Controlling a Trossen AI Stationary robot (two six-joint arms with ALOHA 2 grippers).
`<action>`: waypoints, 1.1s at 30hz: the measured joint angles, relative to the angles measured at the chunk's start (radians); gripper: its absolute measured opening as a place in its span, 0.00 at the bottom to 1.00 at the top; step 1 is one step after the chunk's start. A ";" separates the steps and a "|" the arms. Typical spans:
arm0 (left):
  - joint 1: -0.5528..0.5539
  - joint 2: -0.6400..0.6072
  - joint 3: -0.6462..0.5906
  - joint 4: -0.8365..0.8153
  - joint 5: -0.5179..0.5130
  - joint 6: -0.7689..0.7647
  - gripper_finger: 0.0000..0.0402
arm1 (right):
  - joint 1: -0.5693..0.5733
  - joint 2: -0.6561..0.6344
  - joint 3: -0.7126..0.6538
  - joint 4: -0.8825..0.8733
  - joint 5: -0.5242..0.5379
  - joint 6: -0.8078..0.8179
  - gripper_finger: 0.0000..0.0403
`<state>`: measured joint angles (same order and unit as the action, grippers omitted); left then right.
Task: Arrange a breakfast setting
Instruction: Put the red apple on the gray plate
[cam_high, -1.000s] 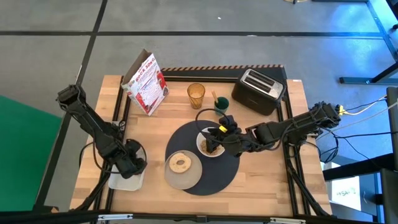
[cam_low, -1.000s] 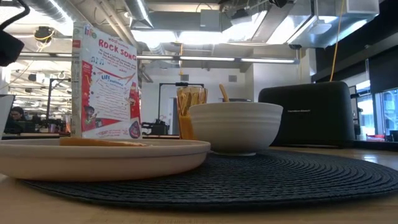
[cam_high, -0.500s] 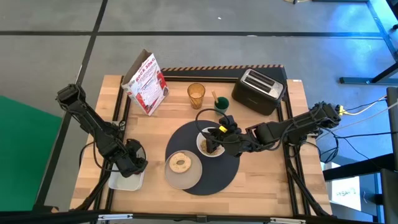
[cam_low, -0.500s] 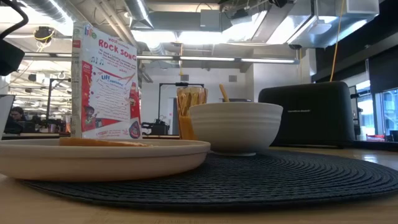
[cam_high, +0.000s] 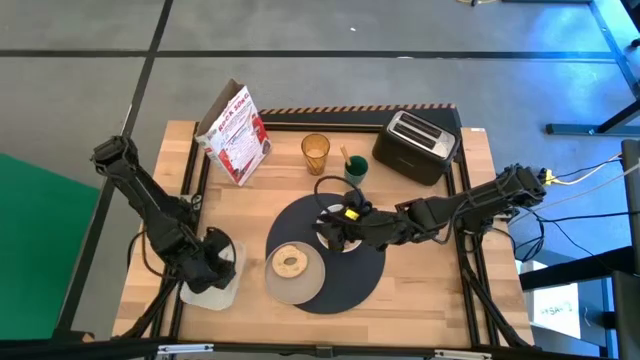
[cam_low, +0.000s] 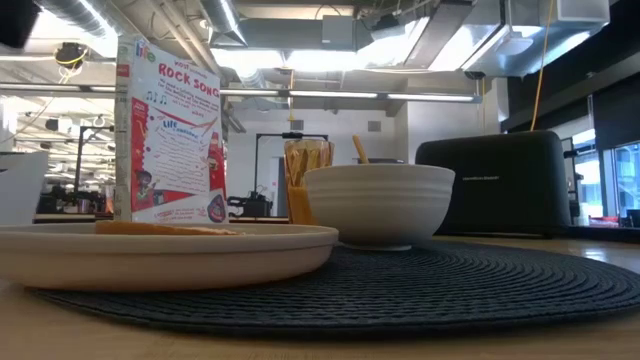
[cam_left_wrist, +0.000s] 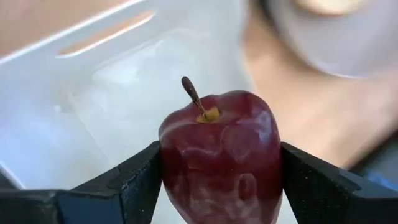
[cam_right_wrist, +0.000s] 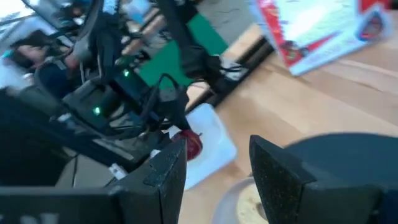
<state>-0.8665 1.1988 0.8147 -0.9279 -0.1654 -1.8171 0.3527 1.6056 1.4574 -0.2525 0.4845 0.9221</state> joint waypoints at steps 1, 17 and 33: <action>-0.004 -0.001 0.028 -0.003 -0.022 0.039 0.70 | 0.000 0.010 0.000 0.028 -0.007 -0.019 0.41; 0.006 -0.003 0.236 0.140 -0.577 0.923 0.70 | -0.015 0.214 0.001 0.594 -0.234 -0.264 0.41; 0.162 -0.003 0.236 0.452 -0.566 1.436 0.70 | -0.020 0.265 0.001 0.592 -0.180 -0.379 0.41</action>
<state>-0.7045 1.1961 1.0508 -0.4761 -0.7312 -0.3814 0.3328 1.8702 1.4586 0.3395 0.3045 0.5430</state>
